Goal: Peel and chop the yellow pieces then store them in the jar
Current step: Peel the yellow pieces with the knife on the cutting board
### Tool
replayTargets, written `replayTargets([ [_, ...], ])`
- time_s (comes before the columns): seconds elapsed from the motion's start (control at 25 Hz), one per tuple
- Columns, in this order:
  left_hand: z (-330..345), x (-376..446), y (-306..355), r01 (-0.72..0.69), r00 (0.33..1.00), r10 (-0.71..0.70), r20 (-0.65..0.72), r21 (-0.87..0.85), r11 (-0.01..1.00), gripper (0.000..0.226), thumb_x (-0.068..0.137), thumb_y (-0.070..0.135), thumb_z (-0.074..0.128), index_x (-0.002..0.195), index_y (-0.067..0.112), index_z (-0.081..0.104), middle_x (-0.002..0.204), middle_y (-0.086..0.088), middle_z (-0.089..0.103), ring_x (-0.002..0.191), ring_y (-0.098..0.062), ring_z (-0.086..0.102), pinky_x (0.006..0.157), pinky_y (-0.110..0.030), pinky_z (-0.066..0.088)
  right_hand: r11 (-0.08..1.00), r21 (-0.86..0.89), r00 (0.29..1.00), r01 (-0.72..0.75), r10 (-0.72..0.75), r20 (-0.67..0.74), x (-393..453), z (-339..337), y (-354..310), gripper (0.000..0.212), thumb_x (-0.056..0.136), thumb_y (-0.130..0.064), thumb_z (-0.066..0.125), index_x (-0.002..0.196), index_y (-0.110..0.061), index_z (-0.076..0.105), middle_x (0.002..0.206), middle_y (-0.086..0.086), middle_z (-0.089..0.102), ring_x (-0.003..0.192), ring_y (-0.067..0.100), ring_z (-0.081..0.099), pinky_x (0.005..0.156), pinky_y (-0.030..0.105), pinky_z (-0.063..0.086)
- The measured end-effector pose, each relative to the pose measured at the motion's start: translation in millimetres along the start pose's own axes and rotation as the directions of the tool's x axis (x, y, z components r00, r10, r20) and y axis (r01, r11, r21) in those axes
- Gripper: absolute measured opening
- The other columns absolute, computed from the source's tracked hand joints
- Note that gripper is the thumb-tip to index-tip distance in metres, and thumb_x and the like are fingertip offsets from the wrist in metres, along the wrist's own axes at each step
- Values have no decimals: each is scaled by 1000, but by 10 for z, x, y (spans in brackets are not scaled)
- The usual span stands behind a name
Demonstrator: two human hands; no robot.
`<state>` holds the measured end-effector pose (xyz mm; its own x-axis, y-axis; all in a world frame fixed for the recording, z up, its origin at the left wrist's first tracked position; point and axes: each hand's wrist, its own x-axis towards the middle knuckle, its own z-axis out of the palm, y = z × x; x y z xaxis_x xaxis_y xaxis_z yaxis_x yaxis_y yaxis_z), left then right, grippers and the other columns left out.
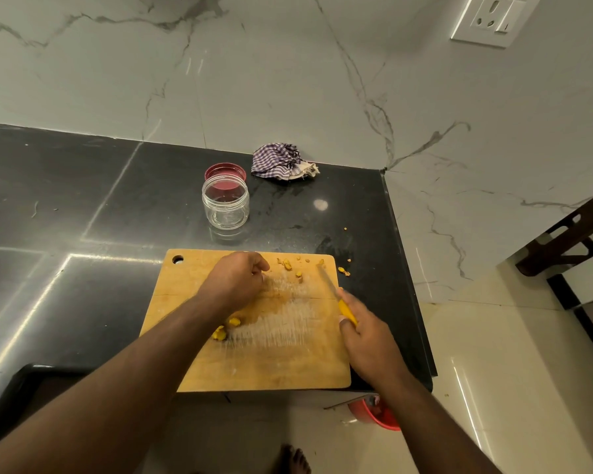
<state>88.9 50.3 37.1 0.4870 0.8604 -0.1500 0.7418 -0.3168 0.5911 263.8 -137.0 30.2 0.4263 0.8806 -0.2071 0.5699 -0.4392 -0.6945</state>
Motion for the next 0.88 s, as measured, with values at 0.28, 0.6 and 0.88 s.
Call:
replayTargets([
  [0.28,-68,-81,-148,13,1000,-13,3,2,1000,27,96,15,58,120,20,69,116,2,68,94,-9,55,67,-18,40,997,-28,996,78,-77,46,30,171,-202,50,103,-26,44,149,-42,32,123,-15,51,101,4,55,89,22,47],
  [0.6,-126,-113,-267,16,999,-15,50,-5,1000,24,95,22,62,118,24,69,113,3,67,93,-11,57,63,-20,41,1000,-14,1000,25,-25,17,-57,111,-121,49,102,-25,45,148,-41,35,128,-8,58,102,6,59,88,24,51],
  [0.88,-222,-148,-334,-17,996,13,94,43,999,25,96,20,62,120,25,68,116,3,67,96,-11,57,65,-18,43,998,20,994,-51,53,-92,-41,44,-120,49,103,-24,42,149,-39,34,127,-3,58,104,7,54,90,28,47],
])
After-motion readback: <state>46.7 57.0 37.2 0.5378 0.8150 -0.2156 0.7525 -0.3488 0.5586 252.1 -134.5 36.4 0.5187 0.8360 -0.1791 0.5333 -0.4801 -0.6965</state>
